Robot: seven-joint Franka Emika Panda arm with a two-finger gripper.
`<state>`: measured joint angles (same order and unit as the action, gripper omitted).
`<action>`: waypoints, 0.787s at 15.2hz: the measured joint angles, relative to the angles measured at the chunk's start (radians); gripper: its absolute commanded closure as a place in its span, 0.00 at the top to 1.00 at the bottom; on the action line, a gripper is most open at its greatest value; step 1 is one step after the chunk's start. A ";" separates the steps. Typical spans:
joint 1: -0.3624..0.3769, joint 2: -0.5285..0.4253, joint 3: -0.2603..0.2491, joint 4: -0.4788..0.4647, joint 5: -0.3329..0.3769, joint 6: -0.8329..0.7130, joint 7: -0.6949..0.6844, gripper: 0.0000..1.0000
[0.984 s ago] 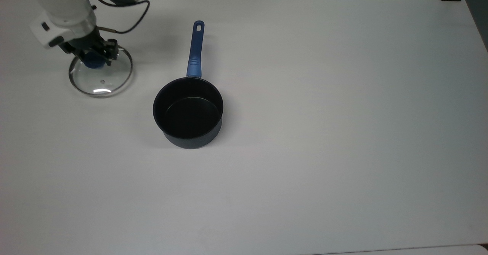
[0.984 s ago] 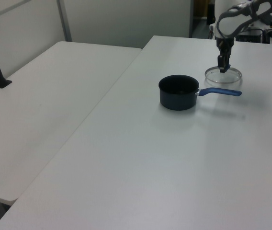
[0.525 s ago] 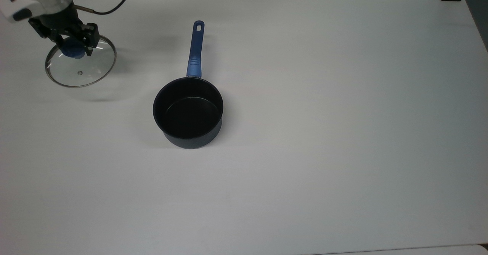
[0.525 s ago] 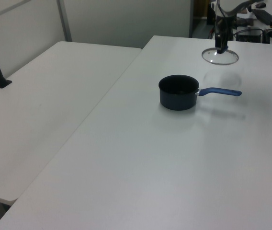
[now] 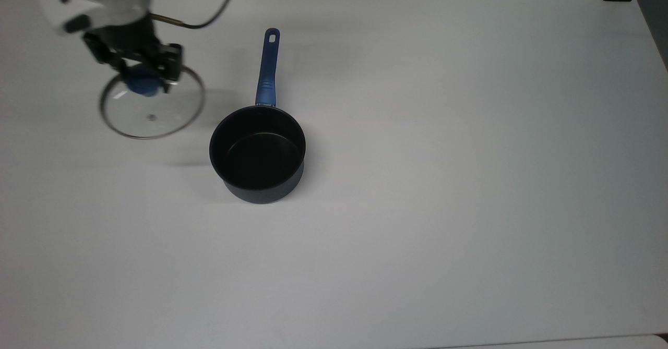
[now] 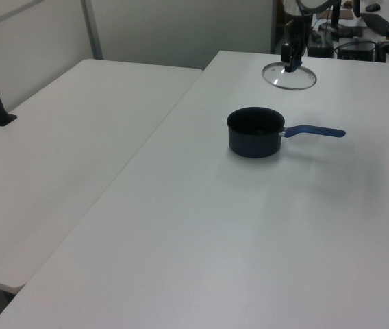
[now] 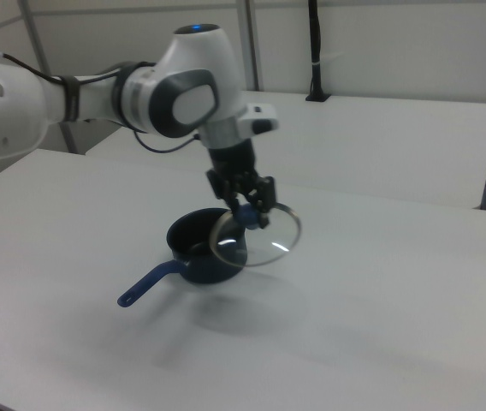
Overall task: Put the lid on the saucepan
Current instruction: 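Lift the glass lid and carry it over the saucepan, then lower the lid onto the saucepan rim and open the gripper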
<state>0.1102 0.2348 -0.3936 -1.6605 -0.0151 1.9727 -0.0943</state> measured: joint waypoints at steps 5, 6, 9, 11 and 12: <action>0.121 0.031 0.032 0.023 0.000 -0.081 0.130 0.48; 0.120 0.049 0.060 0.045 0.000 -0.097 0.157 0.48; 0.120 0.086 0.114 0.076 0.000 -0.103 0.215 0.47; 0.120 0.098 0.133 0.079 0.000 -0.103 0.241 0.47; 0.120 0.106 0.138 0.080 0.000 -0.103 0.252 0.47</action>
<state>0.2302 0.3408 -0.2557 -1.5809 -0.0152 1.8696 0.1573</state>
